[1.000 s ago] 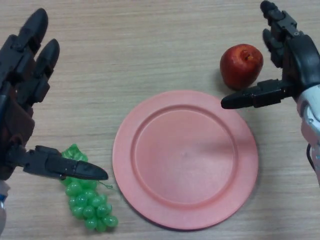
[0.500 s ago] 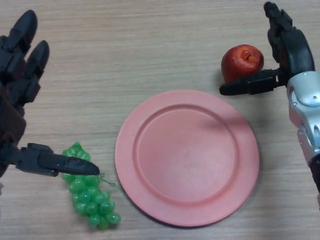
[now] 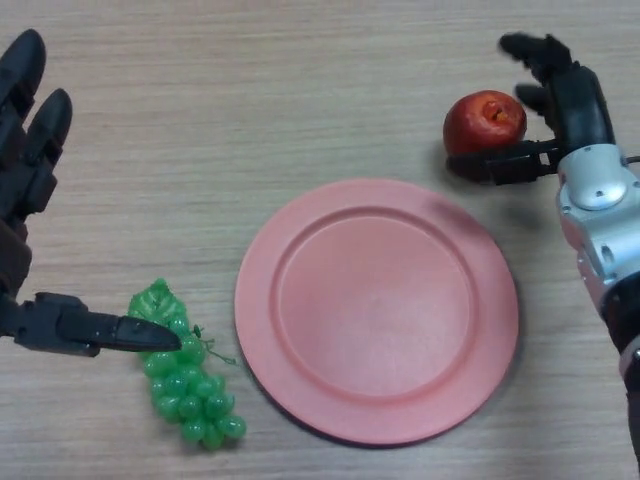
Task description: Pick up the red apple and place it on the plate
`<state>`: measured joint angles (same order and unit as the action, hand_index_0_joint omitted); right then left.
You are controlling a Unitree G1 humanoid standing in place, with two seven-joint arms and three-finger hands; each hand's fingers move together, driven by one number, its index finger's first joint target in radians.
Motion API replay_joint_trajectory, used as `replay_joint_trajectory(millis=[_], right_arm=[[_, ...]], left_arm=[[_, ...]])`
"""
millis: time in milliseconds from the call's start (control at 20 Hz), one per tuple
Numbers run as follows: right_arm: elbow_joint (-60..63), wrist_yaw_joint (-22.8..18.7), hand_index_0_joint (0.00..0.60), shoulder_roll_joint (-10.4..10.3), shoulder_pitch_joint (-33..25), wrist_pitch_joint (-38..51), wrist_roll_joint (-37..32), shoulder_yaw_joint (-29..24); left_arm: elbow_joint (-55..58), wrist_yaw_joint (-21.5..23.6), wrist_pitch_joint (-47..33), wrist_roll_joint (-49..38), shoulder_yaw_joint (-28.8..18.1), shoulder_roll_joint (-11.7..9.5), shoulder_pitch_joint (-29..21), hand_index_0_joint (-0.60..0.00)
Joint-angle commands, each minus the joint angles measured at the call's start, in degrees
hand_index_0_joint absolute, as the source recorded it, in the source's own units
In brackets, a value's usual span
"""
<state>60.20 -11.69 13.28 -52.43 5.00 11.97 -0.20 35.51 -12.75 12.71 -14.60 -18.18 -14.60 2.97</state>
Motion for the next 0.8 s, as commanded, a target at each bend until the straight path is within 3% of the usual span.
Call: replay_joint_trajectory(millis=[50, 400, 600, 800], right_arm=[[-1.76, -4.03, 0.600, 1.00, -5.25, 7.70, 2.15, -1.03], [-10.71, -2.36, 0.600, 0.03, -2.57, 4.87, -0.65, -2.27], [-33.32, 0.79, 0.600, -1.86, 6.40, -2.06, -4.21, -0.47], [-55.95, 3.99, 0.600, -2.36, 17.18, -11.44, -4.65, 4.68]], left_arm=[[2.27, -0.33, -10.09, -1.72, -5.22, -1.84, -0.52, 0.000], [2.96, 0.13, -10.09, -1.34, -4.92, -1.18, 0.53, 0.000], [3.38, 0.28, -9.84, -1.62, -4.88, -1.45, -0.07, 0.000], [4.08, 1.57, -9.51, -1.38, -4.33, -1.90, -1.42, 0.000]])
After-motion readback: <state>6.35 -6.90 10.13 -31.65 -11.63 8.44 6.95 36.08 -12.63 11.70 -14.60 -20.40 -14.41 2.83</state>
